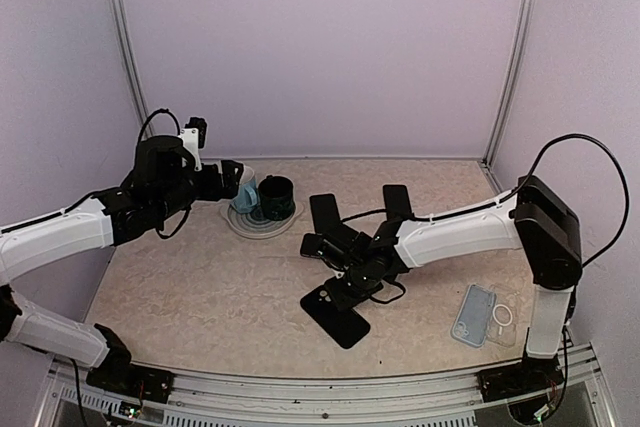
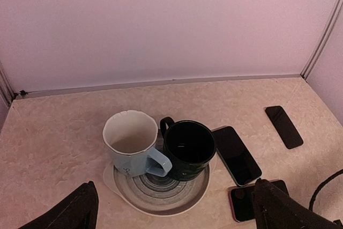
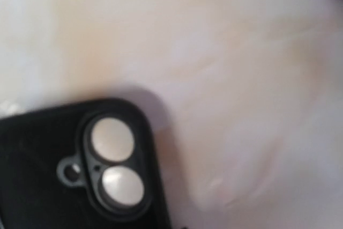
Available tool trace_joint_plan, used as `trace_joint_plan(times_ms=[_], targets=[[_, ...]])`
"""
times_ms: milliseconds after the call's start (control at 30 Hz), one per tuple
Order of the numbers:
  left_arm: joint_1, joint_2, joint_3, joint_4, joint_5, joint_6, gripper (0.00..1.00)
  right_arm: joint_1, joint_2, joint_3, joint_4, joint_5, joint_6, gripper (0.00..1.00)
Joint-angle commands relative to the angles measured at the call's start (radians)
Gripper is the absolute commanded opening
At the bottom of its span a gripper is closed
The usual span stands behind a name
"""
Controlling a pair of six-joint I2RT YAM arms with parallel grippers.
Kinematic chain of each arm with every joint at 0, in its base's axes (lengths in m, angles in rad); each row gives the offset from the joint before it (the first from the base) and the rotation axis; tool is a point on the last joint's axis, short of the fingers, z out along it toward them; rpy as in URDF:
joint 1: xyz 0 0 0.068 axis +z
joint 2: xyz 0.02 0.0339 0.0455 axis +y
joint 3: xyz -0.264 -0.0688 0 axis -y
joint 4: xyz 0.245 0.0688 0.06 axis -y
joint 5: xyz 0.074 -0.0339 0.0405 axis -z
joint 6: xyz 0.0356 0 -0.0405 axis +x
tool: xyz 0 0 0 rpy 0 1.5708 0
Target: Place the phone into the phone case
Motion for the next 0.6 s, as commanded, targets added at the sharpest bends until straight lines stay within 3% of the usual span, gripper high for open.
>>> trace_joint_plan(times_ms=[0, 233, 567], targets=[[0.0, -0.013, -0.014, 0.022, -0.011, 0.02, 0.99, -0.048, 0.013, 0.015, 0.009, 0.014, -0.081, 0.09], [0.003, -0.038, -0.03, 0.034, -0.054, 0.047, 0.99, -0.104, 0.005, 0.011, 0.013, -0.113, -0.138, 0.1], [0.003, -0.041, -0.024, 0.027, -0.036, 0.04, 0.99, -0.122, -0.021, -0.085, 0.216, -0.18, 0.081, 0.0]])
